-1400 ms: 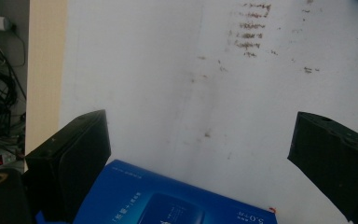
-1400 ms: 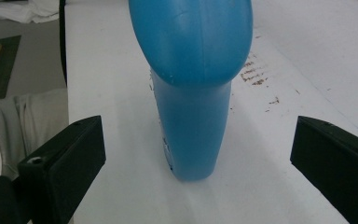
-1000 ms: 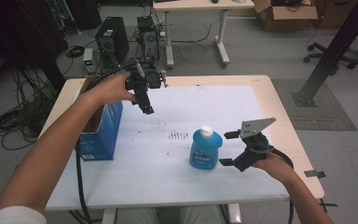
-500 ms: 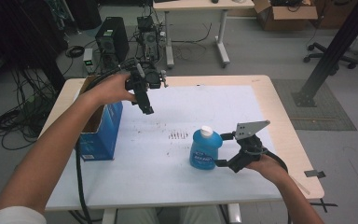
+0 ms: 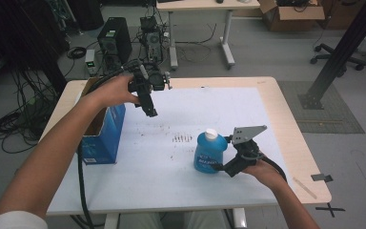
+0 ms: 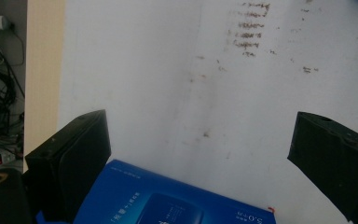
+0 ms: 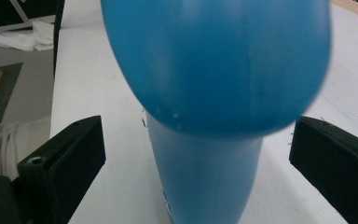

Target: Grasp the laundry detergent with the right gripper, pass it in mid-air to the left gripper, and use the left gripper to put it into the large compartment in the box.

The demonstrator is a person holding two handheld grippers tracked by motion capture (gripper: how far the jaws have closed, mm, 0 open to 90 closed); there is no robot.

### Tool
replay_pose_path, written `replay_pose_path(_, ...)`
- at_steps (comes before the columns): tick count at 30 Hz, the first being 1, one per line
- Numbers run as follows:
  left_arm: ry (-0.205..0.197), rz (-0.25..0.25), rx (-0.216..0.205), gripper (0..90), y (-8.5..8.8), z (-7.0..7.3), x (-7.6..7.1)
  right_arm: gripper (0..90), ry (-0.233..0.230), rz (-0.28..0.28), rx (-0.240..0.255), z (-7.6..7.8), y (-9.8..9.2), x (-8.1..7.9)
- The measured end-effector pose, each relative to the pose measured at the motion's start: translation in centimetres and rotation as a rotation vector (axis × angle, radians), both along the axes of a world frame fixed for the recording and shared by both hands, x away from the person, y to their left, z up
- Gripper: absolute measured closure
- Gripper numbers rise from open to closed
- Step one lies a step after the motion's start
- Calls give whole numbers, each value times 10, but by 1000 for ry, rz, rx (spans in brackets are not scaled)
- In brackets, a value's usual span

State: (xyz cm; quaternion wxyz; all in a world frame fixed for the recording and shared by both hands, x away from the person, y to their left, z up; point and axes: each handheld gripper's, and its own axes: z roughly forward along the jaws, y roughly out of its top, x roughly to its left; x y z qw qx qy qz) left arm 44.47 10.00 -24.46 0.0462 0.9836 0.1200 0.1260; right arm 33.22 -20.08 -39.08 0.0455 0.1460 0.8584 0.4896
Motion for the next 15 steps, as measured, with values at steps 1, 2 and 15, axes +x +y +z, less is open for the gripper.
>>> replay_pose_path(1, 0, 0, 0, 58, 0, 0, 0, 34, 0, 0, 3, -1, 1, 0)
replay_pose_path(2, 0, 1, 0, 58, 0, 0, 0, 34, 0, -1, 5, -2, 2, 0)
replay_pose_path(15, 1, 5, 3, 59, 1, 0, 0, 96, -10, -2, 54, -11, 9, 1)
